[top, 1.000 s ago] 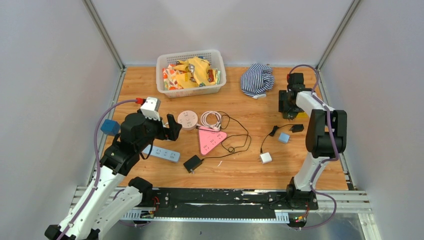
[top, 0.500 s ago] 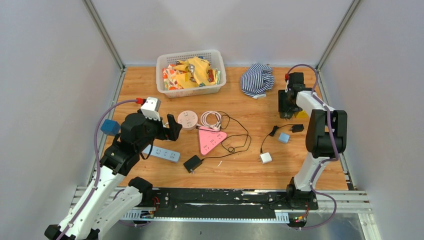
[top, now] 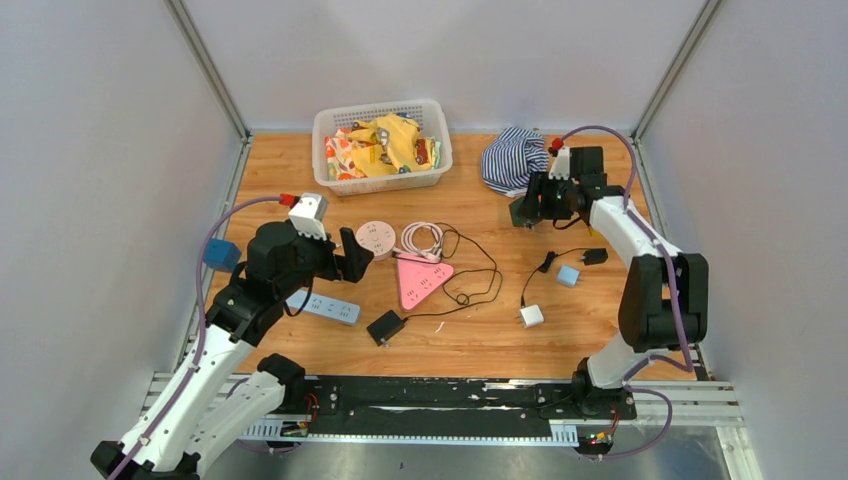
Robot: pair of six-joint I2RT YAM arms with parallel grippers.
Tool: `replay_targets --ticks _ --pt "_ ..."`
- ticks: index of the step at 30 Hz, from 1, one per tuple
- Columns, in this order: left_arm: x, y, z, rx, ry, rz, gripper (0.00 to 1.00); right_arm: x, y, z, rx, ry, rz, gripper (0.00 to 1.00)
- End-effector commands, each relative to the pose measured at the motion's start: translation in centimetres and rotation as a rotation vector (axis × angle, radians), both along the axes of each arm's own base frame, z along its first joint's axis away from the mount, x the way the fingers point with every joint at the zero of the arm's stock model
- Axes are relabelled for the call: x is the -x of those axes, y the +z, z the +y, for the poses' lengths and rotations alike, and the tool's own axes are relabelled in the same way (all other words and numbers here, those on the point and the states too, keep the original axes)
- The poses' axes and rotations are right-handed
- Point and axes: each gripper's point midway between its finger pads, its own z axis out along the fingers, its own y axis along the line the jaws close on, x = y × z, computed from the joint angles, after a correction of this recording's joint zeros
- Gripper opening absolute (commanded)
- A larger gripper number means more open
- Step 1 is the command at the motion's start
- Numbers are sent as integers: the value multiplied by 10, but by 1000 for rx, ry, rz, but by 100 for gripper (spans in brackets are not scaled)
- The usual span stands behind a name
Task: Insert the plug
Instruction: Pick up the plug from the center of the board.
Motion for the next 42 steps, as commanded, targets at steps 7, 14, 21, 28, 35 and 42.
replay_targets --ticks 7,14,21,28,35,42 --pt "7 32 -33 202 -116 -32 100 55 100 115 -485 270 -204 42" --pt "13 55 -49 329 -180 -75 100 119 163 195 -699 490 -322 42" --pt "29 89 -65 492 -294 -142 100 159 216 216 -861 581 -434 42" --pt "37 114 -66 535 -326 -195 100 190 242 233 -977 666 -460 42" --pt "46 132 -63 574 -337 -223 100 202 267 258 -1071 728 -481 42" --pt "46 145 -60 605 -322 -253 98 211 280 282 -1193 796 -444 41"
